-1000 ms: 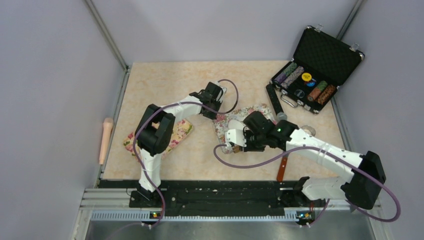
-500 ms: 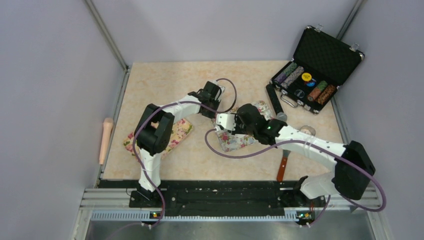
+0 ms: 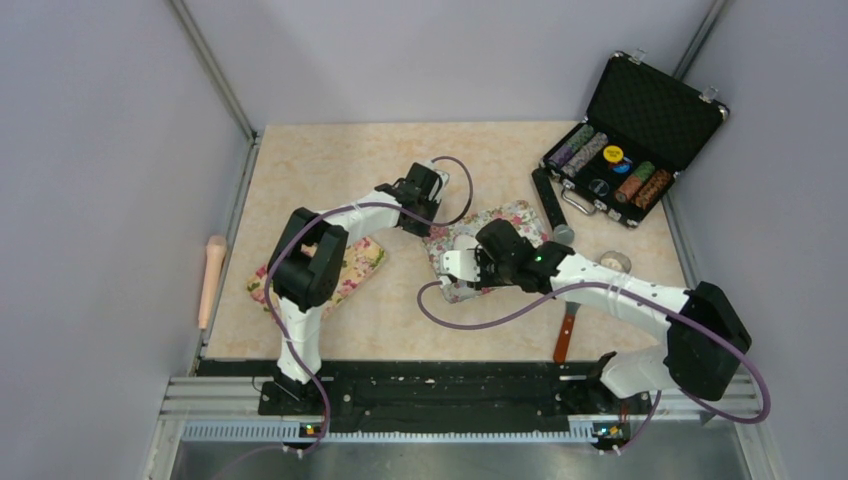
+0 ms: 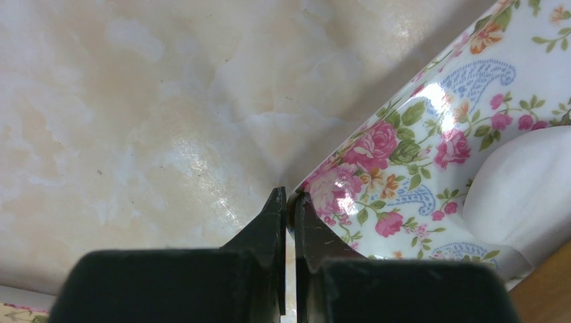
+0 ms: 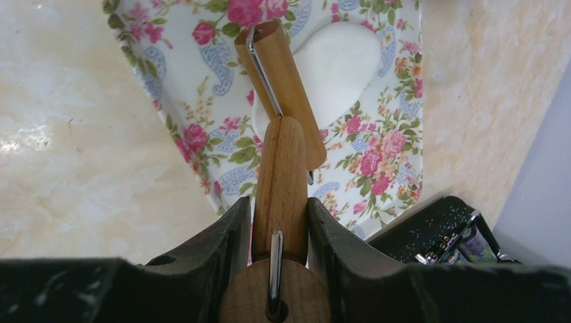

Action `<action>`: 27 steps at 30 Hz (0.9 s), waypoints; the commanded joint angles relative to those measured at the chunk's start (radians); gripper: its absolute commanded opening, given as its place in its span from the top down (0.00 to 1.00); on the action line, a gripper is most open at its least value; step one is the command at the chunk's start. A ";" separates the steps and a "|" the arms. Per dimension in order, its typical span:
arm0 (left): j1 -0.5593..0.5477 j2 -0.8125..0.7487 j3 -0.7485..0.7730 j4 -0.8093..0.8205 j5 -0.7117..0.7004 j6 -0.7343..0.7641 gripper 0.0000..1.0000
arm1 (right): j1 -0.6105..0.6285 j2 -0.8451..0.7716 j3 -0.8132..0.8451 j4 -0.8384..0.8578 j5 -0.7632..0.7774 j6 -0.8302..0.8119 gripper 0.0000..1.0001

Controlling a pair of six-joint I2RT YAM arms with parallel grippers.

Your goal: Roll out the dumpling wrappers from the dough

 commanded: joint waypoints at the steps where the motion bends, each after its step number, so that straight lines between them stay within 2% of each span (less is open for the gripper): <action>1: 0.006 -0.066 -0.016 0.022 -0.060 0.018 1.00 | -0.006 0.018 -0.045 -0.291 -0.177 0.026 1.00; 18: 0.005 -0.080 -0.021 0.025 -0.068 0.021 1.00 | 0.017 0.025 -0.037 -0.453 -0.236 0.027 1.00; 27: 0.005 -0.084 -0.021 0.025 -0.071 0.023 1.00 | 0.031 0.019 -0.043 -0.487 -0.230 0.027 1.00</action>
